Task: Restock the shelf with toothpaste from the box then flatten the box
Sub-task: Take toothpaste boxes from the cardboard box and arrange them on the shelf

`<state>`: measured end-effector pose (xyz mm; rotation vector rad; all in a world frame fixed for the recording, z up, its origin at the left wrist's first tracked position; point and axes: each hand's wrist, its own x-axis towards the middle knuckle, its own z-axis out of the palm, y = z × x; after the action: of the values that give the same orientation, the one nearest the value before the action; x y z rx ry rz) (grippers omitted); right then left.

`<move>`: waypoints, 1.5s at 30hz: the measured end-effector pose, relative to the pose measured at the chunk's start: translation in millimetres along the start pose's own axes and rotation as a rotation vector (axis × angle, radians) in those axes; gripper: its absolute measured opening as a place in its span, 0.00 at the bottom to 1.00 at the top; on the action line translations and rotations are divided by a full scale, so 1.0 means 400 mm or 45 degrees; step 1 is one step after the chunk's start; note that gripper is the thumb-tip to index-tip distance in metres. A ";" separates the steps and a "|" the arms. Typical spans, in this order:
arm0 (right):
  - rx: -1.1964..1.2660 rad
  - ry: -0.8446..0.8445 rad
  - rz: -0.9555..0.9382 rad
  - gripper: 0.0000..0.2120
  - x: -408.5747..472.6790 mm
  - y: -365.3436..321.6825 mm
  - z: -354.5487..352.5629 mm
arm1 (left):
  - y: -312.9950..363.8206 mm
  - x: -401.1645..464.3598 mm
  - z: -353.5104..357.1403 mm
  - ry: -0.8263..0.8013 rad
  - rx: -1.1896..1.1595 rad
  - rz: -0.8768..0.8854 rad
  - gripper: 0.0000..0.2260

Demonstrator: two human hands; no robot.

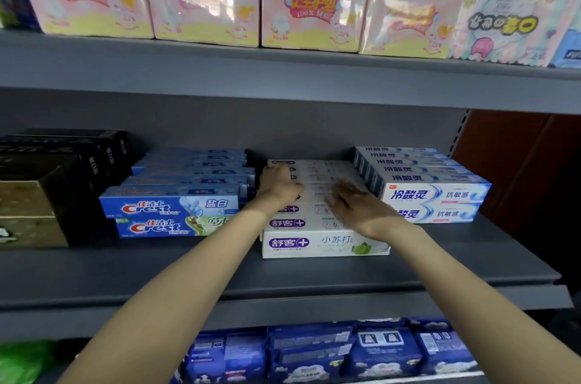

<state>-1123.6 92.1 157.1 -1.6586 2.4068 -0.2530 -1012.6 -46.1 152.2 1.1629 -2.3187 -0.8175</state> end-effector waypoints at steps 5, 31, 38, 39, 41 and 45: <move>0.023 0.046 0.044 0.24 -0.002 0.003 0.009 | -0.012 -0.040 0.004 -0.035 -0.002 0.018 0.12; 0.095 0.162 0.063 0.19 -0.012 -0.009 0.008 | -0.028 -0.110 0.015 0.049 -0.316 -0.025 0.25; 0.011 0.077 -0.067 0.26 -0.033 -0.011 0.007 | -0.036 -0.090 0.008 -0.020 -0.587 -0.117 0.30; -0.019 0.065 -0.064 0.26 -0.030 -0.011 0.007 | -0.034 -0.091 0.007 -0.026 -0.598 -0.112 0.28; -0.083 0.029 -0.046 0.28 -0.017 -0.008 0.014 | -0.031 -0.093 0.008 -0.028 -0.586 -0.104 0.25; -0.142 -0.095 -0.014 0.30 0.005 -0.006 0.018 | -0.038 -0.090 0.015 -0.029 -0.568 -0.105 0.24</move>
<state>-1120.1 89.3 150.6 -1.6964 2.3974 -0.0579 -987.1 -21.7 134.0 1.0536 -1.9690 -1.3007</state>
